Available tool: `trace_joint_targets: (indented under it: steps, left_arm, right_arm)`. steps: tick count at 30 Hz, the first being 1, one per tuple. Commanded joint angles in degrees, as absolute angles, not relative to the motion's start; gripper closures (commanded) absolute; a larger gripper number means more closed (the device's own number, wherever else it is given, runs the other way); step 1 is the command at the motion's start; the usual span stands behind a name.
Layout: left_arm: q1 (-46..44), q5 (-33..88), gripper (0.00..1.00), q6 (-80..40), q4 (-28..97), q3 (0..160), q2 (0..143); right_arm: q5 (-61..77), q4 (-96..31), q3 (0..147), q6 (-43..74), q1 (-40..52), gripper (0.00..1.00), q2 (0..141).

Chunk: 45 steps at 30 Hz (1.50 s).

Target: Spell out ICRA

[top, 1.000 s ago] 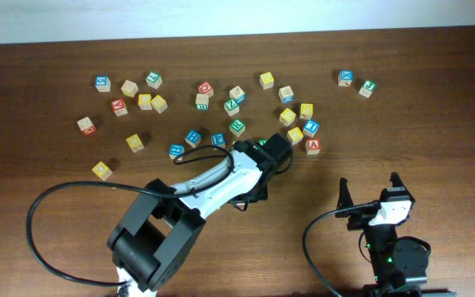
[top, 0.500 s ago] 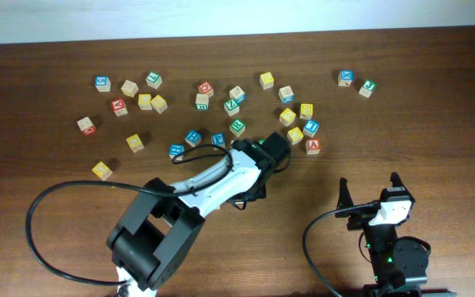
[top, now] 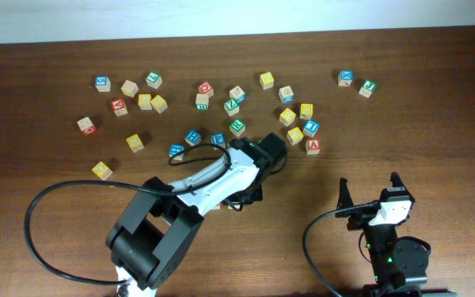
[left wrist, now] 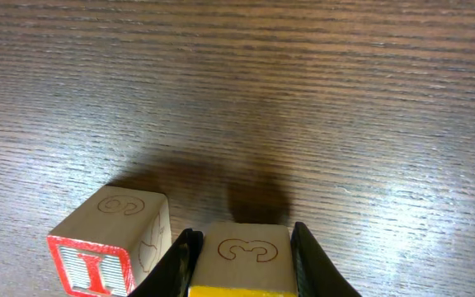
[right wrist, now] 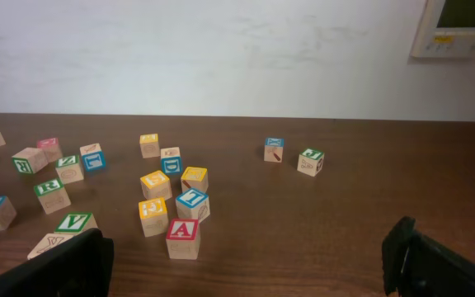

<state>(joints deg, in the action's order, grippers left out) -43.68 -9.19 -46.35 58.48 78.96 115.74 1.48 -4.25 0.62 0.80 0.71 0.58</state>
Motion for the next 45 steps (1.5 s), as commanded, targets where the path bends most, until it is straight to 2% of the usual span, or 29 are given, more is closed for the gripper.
trace_joint_targets:
  steps: [1,13,18,28,31,33,34,40,45]
  left_arm:
    - [-43.51,-8.23,0.78,-46.63,58.81,78.65,116.57]
    - [-43.44,-8.4,0.73,-46.63,58.81,78.65,116.57]
    - [-43.44,-8.4,0.64,-46.63,58.78,78.65,116.57]
    - [-43.44,-8.71,0.64,-46.65,57.21,78.67,116.57]
    - [-43.16,-10.57,0.53,-46.65,55.96,78.7,116.57]
    - [-42.0,-10.59,0.36,-46.63,55.02,78.7,116.57]
    - [-41.06,-10.57,0.34,-46.63,54.24,78.7,116.57]
    - [-36.53,-10.33,0.36,-39.07,52.82,84.58,116.55]
    - [-34.04,-10.37,0.36,-38.92,58.87,96.25,116.55]
  right_arm:
    - [1.21,-4.54,0.32,0.47,0.3,0.02,0.21]
    - [1.21,-4.54,0.32,0.47,0.3,0.02,0.21]
    - [1.21,-4.54,0.32,0.47,0.3,0.02,0.21]
    - [1.21,-4.54,0.32,0.47,0.3,0.02,0.21]
    - [1.21,-4.54,0.32,0.47,0.3,0.02,0.21]
    - [1.21,-4.54,0.32,0.47,0.3,0.02,0.21]
    - [1.21,-4.54,0.32,0.47,0.3,0.02,0.21]
    - [1.21,-4.54,0.32,0.47,0.3,0.02,0.21]
    - [1.21,-4.54,0.32,0.47,0.3,0.02,0.21]
